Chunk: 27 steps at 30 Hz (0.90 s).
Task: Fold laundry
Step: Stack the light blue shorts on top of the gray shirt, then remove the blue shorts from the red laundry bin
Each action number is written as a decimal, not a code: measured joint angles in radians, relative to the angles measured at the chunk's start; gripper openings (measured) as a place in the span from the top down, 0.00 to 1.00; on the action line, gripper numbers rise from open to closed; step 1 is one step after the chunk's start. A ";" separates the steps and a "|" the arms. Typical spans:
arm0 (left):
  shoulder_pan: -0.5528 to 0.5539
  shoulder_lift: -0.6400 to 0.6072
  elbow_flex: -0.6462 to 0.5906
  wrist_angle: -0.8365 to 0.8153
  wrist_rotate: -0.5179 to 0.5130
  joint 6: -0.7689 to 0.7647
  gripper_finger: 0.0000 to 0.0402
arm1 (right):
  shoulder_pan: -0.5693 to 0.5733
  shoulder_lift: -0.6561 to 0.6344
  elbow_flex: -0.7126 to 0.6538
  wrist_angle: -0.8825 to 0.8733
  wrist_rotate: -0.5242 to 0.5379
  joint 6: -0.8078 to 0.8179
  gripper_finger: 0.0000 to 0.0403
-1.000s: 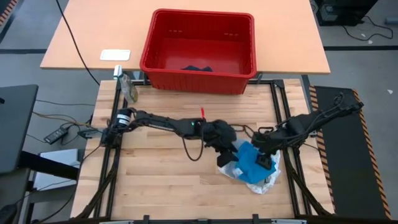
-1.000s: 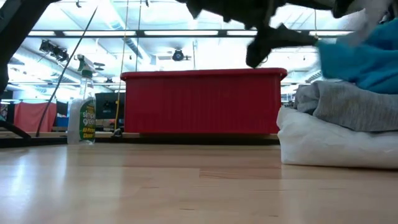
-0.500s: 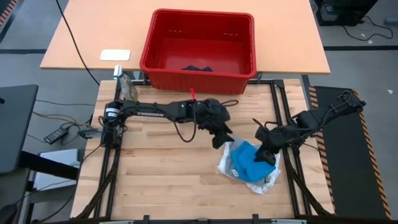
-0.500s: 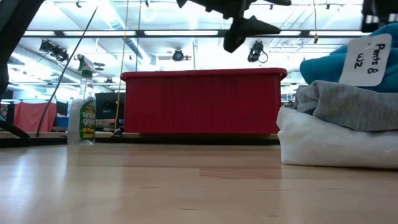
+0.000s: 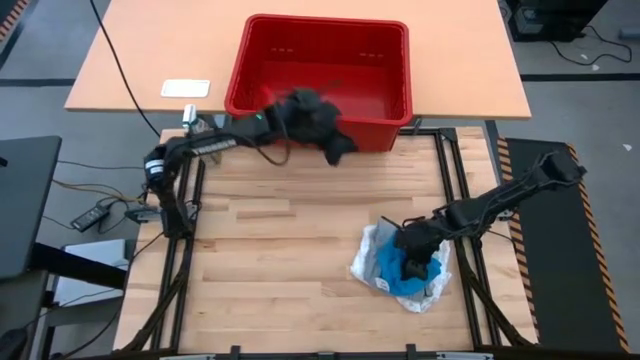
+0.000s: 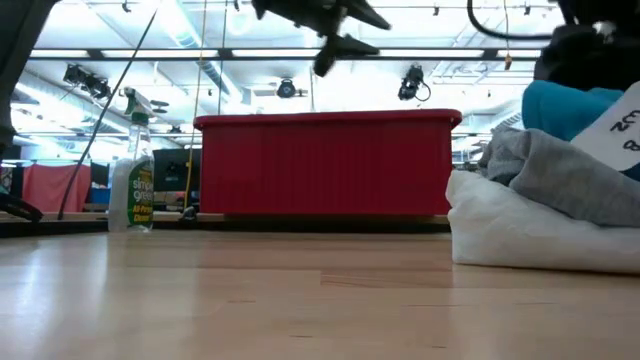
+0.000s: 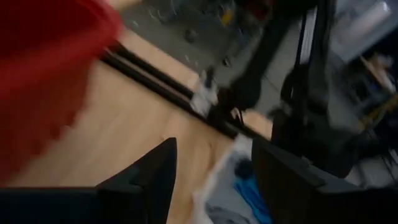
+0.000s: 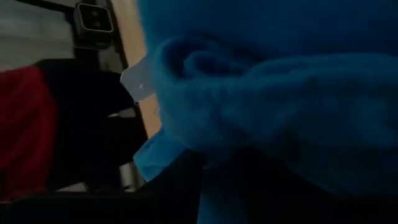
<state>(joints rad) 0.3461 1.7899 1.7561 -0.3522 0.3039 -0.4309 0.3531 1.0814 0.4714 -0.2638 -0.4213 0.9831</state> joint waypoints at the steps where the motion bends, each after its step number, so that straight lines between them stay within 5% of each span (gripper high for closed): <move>1: 0.022 -0.017 0.000 0.001 -0.001 -0.002 0.48 | -0.009 -0.007 -0.013 0.018 -0.019 0.014 0.75; 9: 0.179 -0.077 0.001 -0.080 -0.082 -0.021 0.48 | -0.072 -0.171 0.034 0.022 -0.125 0.015 0.74; 17: 0.342 -0.050 0.000 -0.163 -0.165 -0.026 0.48 | -0.265 -0.285 0.049 0.015 -0.255 -0.025 0.74; 27: 0.454 0.046 0.001 0.078 -0.158 0.027 0.48 | -0.577 -0.287 0.049 0.095 -0.355 -0.101 0.74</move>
<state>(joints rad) 0.8006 1.8361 1.7569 -0.2744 0.1458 -0.4043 -0.2241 0.7941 0.5205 -0.1686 -0.7760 0.8820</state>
